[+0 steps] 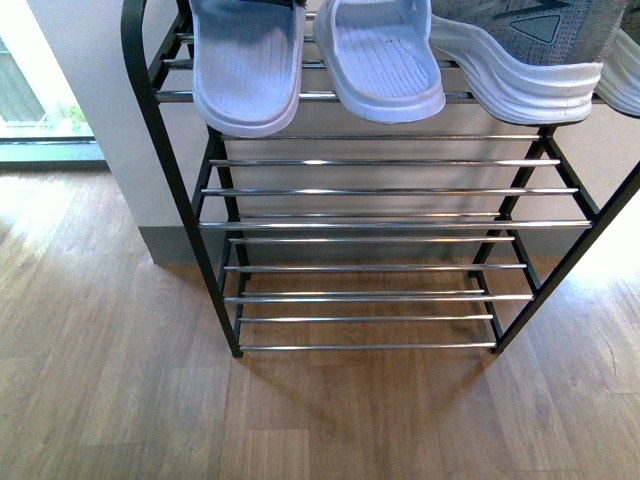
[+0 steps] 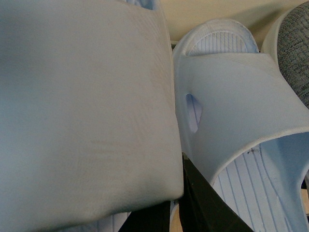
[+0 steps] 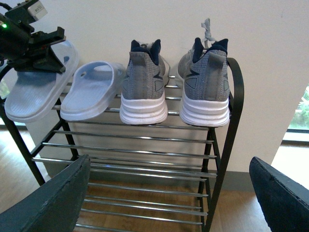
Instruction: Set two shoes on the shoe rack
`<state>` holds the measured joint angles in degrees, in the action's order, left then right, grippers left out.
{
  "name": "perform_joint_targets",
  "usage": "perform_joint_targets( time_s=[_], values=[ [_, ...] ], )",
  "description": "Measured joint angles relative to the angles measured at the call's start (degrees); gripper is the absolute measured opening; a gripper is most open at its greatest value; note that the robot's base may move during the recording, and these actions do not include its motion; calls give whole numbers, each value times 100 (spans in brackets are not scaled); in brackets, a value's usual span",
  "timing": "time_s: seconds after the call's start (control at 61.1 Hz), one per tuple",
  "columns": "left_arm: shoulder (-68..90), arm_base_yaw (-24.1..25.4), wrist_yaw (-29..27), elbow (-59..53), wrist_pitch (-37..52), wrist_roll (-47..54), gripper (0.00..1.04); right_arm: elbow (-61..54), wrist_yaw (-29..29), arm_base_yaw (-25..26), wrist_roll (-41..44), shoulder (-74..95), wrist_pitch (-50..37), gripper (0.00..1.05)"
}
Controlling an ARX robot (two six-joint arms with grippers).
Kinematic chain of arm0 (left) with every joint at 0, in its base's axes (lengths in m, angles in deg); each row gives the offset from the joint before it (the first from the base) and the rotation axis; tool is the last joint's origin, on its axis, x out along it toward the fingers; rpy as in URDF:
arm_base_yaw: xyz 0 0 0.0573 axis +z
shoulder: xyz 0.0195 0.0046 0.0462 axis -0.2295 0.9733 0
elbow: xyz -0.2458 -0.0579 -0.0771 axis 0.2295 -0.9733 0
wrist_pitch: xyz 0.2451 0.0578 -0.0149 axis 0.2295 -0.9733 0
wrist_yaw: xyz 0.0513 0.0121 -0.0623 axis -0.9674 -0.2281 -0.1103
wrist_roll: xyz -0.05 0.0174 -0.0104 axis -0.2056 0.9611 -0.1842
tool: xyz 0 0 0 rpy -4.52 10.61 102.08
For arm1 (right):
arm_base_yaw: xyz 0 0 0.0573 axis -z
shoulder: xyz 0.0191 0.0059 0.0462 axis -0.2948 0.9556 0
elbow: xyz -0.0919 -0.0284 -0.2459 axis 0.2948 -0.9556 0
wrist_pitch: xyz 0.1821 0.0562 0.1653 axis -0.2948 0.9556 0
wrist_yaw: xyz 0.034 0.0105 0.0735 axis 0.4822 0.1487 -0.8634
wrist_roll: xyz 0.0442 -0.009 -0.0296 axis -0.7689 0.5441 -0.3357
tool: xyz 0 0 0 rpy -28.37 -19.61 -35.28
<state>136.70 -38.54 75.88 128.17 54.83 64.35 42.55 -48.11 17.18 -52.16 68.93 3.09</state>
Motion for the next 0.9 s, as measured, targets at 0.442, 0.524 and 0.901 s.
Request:
perform_joint_targets(
  time_s=[0.442,0.524,0.901],
  values=[
    [136,-42,-245,352,-188,-61,44,0,0,0,2,0,0,95],
    [125,-74,-313,352,-105,-105,60,0,0,0,2,0,0,95],
    [-1427,-310,-1602,-1145,938,26,95,0,0,0,2,0,0,95]
  ],
)
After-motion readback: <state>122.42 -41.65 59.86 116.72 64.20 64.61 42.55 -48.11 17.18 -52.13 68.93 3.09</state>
